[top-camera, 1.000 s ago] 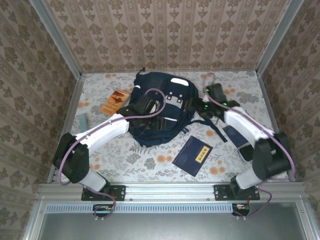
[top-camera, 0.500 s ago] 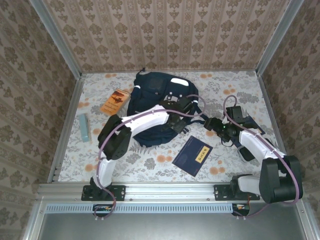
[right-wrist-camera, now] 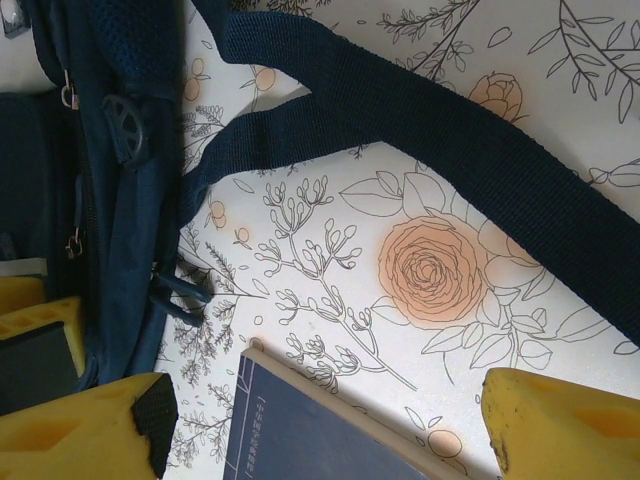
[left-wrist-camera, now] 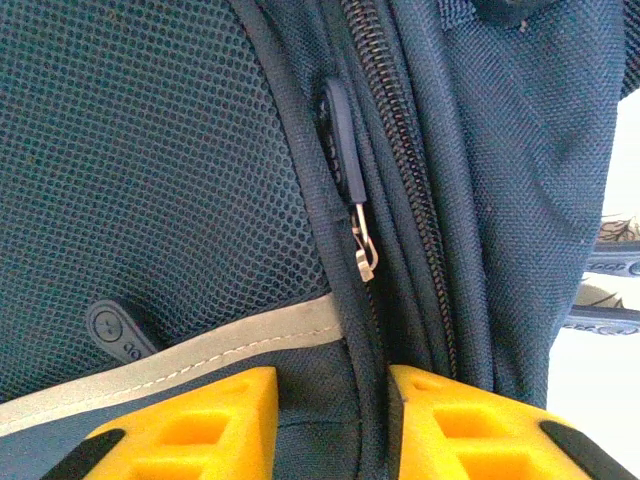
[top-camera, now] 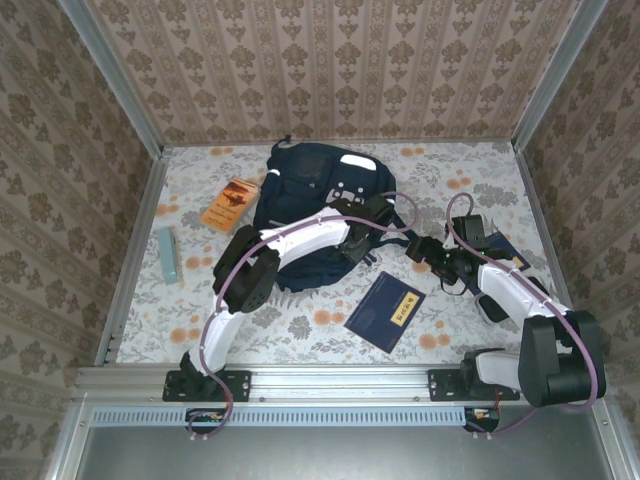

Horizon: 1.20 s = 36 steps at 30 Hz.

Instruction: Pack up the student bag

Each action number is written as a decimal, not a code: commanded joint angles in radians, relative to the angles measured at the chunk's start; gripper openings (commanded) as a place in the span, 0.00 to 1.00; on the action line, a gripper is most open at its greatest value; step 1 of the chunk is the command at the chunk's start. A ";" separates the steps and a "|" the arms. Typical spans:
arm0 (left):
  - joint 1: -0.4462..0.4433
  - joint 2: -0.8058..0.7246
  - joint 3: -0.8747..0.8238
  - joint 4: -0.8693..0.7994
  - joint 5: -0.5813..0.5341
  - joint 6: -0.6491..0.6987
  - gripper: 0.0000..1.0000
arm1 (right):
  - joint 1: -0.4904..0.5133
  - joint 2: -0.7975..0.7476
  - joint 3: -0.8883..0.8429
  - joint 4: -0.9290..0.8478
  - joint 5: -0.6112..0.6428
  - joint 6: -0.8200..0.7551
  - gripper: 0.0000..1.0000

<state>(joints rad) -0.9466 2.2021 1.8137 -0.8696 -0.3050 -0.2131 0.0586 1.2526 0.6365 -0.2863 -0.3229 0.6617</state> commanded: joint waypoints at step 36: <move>0.041 -0.293 0.072 0.011 -0.055 0.152 0.00 | 0.217 -0.030 0.030 0.155 0.005 -0.258 0.61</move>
<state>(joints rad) -0.9062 2.0293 1.8603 -0.9054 -0.3401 -0.1070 0.2401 1.2339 0.6334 -0.1986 -0.3042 0.4763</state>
